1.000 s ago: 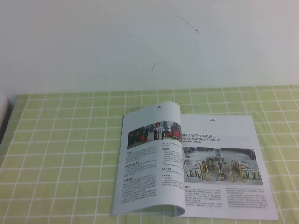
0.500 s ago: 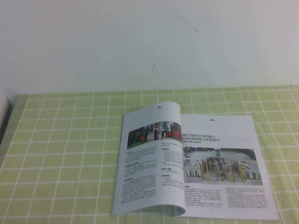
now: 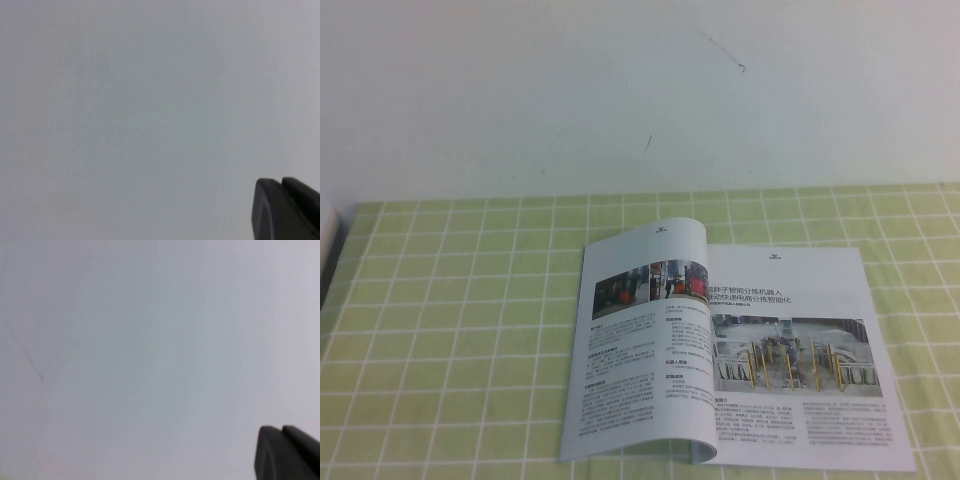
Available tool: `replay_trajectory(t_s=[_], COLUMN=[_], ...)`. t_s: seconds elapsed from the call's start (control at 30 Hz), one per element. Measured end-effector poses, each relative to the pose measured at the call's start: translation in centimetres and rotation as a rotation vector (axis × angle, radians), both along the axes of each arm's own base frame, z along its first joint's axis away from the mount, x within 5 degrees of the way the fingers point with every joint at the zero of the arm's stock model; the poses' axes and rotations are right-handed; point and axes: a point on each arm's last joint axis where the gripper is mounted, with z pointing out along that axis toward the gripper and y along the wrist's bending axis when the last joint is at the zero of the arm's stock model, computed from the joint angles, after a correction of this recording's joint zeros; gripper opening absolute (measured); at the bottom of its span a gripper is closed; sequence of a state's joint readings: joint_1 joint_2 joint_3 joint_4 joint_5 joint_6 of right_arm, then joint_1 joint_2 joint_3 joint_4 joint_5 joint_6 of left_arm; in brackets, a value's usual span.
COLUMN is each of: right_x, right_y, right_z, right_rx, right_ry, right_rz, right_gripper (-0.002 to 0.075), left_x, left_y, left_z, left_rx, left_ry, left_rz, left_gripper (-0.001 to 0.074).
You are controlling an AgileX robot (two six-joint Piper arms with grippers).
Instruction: Close book
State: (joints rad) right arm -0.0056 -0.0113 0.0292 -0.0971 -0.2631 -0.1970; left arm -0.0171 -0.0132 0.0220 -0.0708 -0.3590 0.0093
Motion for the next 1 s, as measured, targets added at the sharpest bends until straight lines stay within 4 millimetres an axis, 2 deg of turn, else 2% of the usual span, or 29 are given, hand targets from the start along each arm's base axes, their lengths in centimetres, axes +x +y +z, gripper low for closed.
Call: replay_trajectory(t_s=[0.3,0.43,0.5,0.57,0.8,0.9,1.0], right_x=[-1.6,-2.1,-2.4,-2.7,-4.3,-3.2,-0.7], right_y=[-0.5,-1.4,-1.7,-1.8,-0.7,-0.1,0.4], right_z=[3.2,3.9,4.8,6.4,13.1,15.3,16.6], right_rx=[0.286,0.443,0.467,0.428,0.106,0.022,-0.006], right_ry=[-0.395,-0.493,-0.505,-0.491,-0.328,-0.194,-0.027], right_rz=[0.086,0.067,0.041,0.011,-0.04,-0.005,0.048], right_gripper=[-0.0003,-0.0003,-0.0003,-0.0003,-0.0003,-0.0003,-0.0003], left_x=[-2.3,-2.9,-2.7,-2.2,-2.1,-1.3,0.2], left_y=[0.2,0.4,0.4,0.3,-0.1,-0.1,-0.1], left_z=[3.2,3.7,3.6,3.8,9.0,10.9,12.2], left_rx=[-0.01,-0.023,-0.028,-0.03,0.022,0.076,0.106], left_ry=[-0.437,-0.522,-0.493,-0.392,-0.013,0.061,0.158], left_rz=[0.026,0.033,0.032,0.023,-0.009,0.009,0.019], left_gripper=[-0.0004,-0.0004,-0.0004,-0.0004,-0.0004,-0.0004,-0.0004])
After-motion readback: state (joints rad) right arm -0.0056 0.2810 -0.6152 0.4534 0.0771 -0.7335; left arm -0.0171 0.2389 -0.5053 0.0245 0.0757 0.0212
